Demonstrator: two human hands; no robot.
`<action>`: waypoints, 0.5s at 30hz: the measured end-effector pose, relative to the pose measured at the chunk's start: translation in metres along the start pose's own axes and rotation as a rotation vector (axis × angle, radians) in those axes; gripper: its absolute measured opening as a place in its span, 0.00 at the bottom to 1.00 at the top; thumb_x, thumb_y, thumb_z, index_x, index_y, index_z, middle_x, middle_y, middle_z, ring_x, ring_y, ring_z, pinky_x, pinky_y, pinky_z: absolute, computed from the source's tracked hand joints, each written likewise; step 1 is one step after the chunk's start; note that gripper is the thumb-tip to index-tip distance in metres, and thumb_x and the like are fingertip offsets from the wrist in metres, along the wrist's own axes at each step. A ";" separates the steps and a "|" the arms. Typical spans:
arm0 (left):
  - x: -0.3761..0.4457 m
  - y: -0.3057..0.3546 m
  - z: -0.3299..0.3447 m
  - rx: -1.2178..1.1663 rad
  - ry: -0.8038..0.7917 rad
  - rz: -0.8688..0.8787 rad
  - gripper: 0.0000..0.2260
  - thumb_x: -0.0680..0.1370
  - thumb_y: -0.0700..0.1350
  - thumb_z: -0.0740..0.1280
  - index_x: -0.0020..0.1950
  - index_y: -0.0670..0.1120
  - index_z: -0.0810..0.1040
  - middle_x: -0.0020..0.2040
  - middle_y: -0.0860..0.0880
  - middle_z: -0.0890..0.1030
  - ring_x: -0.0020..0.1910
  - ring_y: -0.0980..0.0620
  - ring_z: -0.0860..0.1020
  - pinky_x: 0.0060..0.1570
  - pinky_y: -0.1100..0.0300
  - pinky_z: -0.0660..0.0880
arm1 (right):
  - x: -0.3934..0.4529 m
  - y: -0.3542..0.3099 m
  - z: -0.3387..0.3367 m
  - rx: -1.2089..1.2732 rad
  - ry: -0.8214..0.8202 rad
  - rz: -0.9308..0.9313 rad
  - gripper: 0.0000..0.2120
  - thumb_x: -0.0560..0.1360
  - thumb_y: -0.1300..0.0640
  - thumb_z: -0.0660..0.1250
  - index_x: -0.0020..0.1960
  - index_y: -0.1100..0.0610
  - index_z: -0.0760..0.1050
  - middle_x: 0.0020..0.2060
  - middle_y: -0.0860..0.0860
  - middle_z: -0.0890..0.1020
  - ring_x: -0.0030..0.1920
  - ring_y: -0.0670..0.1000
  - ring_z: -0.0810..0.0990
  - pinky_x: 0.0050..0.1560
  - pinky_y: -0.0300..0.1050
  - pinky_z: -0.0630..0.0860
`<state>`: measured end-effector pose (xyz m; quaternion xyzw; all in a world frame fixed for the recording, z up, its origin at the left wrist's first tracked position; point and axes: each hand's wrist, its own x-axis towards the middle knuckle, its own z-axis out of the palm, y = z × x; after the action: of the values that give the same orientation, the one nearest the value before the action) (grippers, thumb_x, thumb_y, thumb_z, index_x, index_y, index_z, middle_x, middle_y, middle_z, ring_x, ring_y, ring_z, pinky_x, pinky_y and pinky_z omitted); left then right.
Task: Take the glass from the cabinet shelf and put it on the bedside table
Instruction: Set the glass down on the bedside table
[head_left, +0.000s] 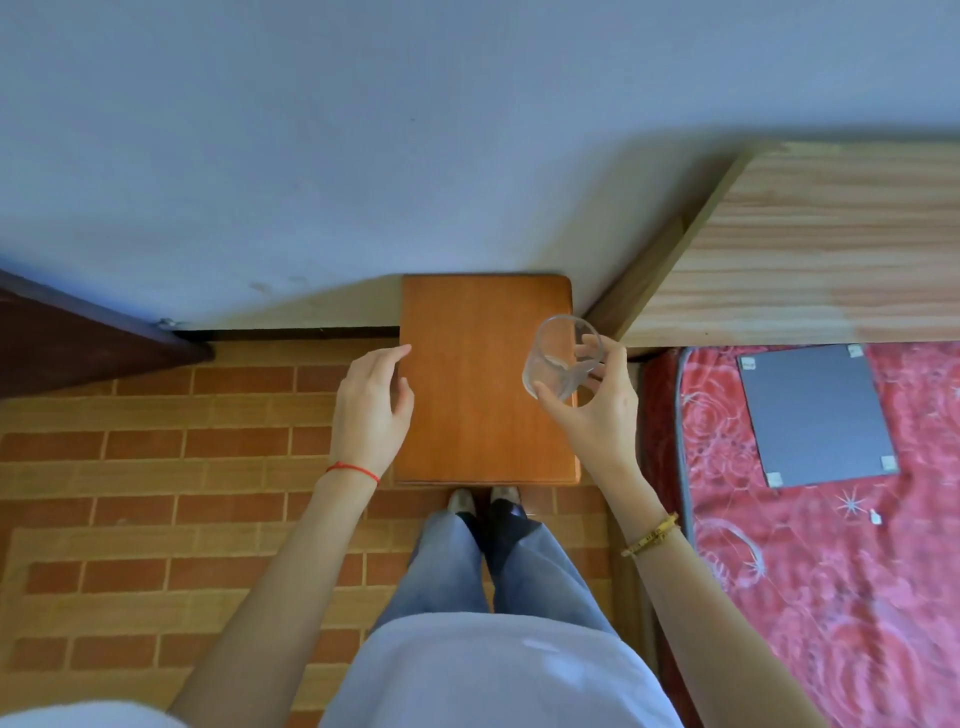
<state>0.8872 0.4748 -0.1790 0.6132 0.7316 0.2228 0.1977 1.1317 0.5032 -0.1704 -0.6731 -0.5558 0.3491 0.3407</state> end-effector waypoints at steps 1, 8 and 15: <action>0.003 -0.003 0.008 0.003 0.001 0.001 0.16 0.78 0.38 0.63 0.66 0.43 0.76 0.60 0.44 0.80 0.62 0.47 0.76 0.64 0.53 0.73 | 0.006 0.005 0.002 -0.002 -0.006 -0.001 0.35 0.66 0.48 0.77 0.67 0.55 0.67 0.60 0.49 0.78 0.57 0.47 0.78 0.57 0.50 0.79; 0.035 -0.041 0.075 0.064 -0.019 -0.017 0.17 0.78 0.38 0.63 0.67 0.42 0.74 0.62 0.44 0.79 0.63 0.47 0.75 0.65 0.51 0.73 | 0.050 0.045 0.032 -0.022 -0.038 -0.005 0.35 0.66 0.47 0.76 0.68 0.56 0.67 0.61 0.49 0.77 0.57 0.46 0.77 0.57 0.48 0.79; 0.067 -0.090 0.154 0.119 -0.064 -0.062 0.19 0.79 0.41 0.61 0.71 0.44 0.70 0.67 0.45 0.74 0.69 0.48 0.71 0.68 0.50 0.70 | 0.094 0.100 0.085 -0.046 -0.044 0.007 0.35 0.66 0.47 0.76 0.68 0.52 0.66 0.62 0.46 0.76 0.56 0.42 0.76 0.56 0.34 0.74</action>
<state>0.8892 0.5406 -0.3579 0.6075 0.7556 0.1532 0.1909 1.1236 0.5865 -0.3078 -0.6750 -0.5686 0.3522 0.3115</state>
